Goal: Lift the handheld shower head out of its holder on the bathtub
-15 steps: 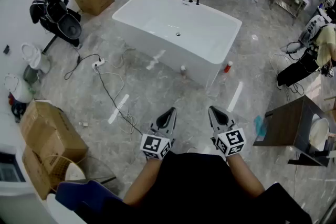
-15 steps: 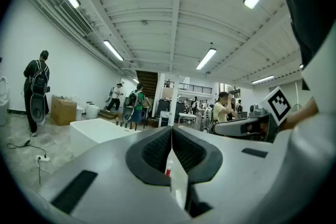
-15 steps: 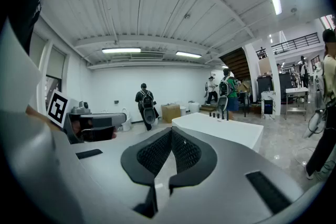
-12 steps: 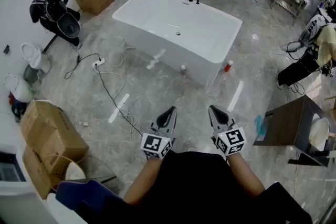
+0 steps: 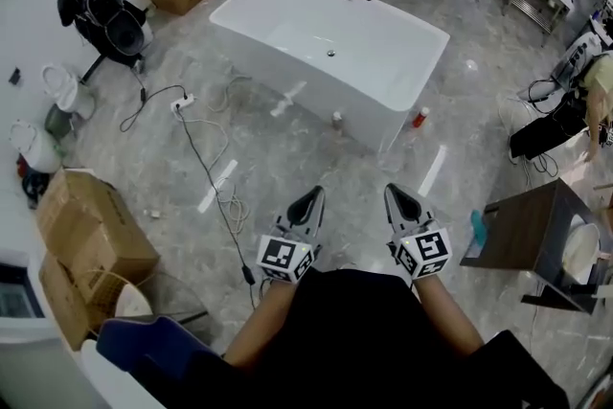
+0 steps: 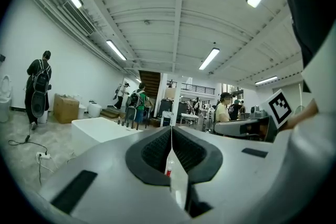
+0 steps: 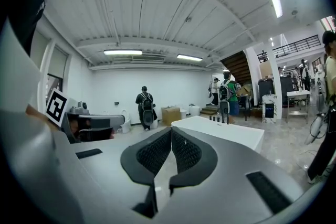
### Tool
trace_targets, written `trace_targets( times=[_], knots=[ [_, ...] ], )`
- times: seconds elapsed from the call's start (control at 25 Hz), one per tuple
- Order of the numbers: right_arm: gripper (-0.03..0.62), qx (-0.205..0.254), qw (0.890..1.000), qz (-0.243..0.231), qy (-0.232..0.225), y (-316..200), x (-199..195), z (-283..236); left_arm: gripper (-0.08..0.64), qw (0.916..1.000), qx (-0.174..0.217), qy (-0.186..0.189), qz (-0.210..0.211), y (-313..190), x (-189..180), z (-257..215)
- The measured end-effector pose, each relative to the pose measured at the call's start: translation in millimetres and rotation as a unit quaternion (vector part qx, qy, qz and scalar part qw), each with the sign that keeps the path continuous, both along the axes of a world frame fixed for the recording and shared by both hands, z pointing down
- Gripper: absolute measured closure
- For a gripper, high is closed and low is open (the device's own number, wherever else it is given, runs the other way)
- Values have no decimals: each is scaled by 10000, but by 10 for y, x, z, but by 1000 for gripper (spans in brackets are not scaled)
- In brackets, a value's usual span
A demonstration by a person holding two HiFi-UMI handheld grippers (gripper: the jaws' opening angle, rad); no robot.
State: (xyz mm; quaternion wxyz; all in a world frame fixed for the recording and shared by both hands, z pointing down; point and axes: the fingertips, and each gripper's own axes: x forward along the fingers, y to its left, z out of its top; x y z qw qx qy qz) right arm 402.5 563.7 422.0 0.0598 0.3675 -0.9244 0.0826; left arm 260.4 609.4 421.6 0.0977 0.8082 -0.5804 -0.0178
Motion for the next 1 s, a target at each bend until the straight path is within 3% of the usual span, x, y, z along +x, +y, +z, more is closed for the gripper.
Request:
trace_targets(
  times=[0.16,0.32,0.44,0.56,0.8,1.0],
  knots=[
    [592,90,9997,227,80,-74,56,-24,555,10000,-1,35,3,-27,-26,-8],
    [579,-74,9999,110,-52,-129,109,7,555,9997,76,-65,-218,-65,-66,-27],
    [447,-373,9992,-80,-100,-139,80,131,551,9989,102,-173,-435,-89,-124,-13],
    [360,-571,9978,-343,7,-82,14,245,422,9990,-14,-154,-414,-122,-107,51],
    [351,-651,9964,-540,-46,67,-5,330,374,9983,-255,-156,-501,-62,-66,334],
    [351,-801,9951,-565,-98,125,-27,462,374,9979,-416,-136,-480,-26,-16,498]
  ],
)
